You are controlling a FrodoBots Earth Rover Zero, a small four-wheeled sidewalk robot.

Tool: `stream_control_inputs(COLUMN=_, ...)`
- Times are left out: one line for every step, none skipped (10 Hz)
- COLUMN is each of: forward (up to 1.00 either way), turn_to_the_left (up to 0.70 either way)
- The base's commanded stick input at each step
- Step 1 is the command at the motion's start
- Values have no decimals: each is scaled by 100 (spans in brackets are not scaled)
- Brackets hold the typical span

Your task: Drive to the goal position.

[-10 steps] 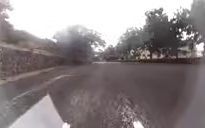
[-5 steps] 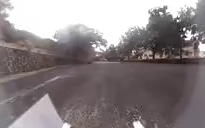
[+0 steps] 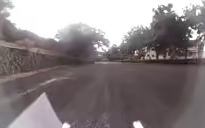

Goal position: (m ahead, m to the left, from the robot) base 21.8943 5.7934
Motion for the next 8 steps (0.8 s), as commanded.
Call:
stream_control_inputs(forward=100, turn_to_the_left=-2)
stream_control_inputs(forward=100, turn_to_the_left=0)
stream_control_inputs(forward=100, turn_to_the_left=-19)
stream_control_inputs(forward=100, turn_to_the_left=-19)
stream_control_inputs(forward=100, turn_to_the_left=-20)
stream_control_inputs(forward=100, turn_to_the_left=-20)
stream_control_inputs(forward=100, turn_to_the_left=-20)
stream_control_inputs(forward=100, turn_to_the_left=-20)
